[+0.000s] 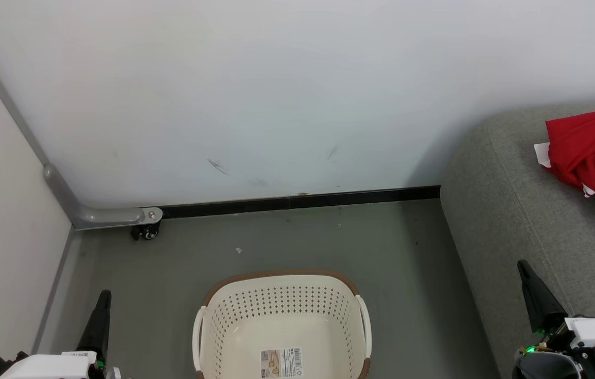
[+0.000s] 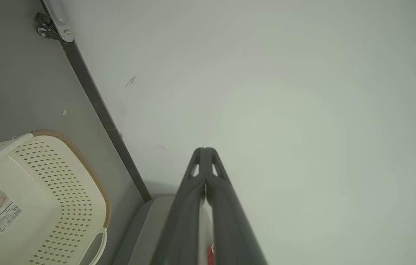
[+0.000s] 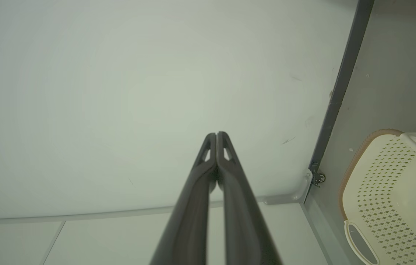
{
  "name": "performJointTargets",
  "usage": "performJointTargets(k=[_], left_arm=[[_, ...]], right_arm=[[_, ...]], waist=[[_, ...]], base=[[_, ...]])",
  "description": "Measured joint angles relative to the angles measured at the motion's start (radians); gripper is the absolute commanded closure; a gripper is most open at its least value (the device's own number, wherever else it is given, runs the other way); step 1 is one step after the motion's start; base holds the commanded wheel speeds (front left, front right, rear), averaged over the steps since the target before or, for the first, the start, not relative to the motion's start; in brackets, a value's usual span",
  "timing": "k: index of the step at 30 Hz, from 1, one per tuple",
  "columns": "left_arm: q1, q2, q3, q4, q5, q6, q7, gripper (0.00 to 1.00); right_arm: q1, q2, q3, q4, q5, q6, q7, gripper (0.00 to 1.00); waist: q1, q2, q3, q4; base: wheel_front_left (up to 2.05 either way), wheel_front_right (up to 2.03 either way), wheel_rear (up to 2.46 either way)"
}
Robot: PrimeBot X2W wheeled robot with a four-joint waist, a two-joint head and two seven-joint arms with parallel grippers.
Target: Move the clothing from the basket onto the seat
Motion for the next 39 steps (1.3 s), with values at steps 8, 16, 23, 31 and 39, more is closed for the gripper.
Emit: performJointTargets(k=[8, 16, 23, 31, 39], left_arm=[[0.000, 0.000, 0.000, 0.000, 0.000, 0.000, 0.000, 1.00], [0.000, 0.000, 0.000, 0.000, 0.000, 0.000, 0.000, 1.00], [0.000, 0.000, 0.000, 0.000, 0.000, 0.000, 0.000, 1.00], [0.000, 0.000, 0.000, 0.000, 0.000, 0.000, 0.000, 1.00], [0.000, 0.000, 0.000, 0.000, 0.000, 0.000, 0.000, 1.00]], right_arm=[[0.000, 0.000, 0.000, 0.000, 0.000, 0.000, 0.000, 1.00], [0.000, 0.000, 0.001, 0.000, 0.000, 0.000, 0.000, 1.00], [0.000, 0.000, 0.001, 0.000, 0.000, 0.000, 0.000, 1.00], [0.000, 0.000, 0.001, 0.000, 0.000, 0.000, 0.000, 1.00], [0.000, 0.000, 0.001, 0.000, 0.000, 0.000, 0.000, 1.00]], waist=[[-0.0001, 0.0000, 0.000, 0.000], [-0.0001, 0.0000, 0.000, 0.000], [-0.0001, 0.0000, 0.000, 0.000], [-0.0001, 0.0000, 0.000, 0.000], [-0.0001, 0.0000, 0.000, 0.000]], base=[[0.00, 0.00, 0.00], [0.00, 0.00, 0.00], [0.00, 0.00, 0.00], [0.00, 0.00, 0.00], [0.00, 0.00, 0.00]])
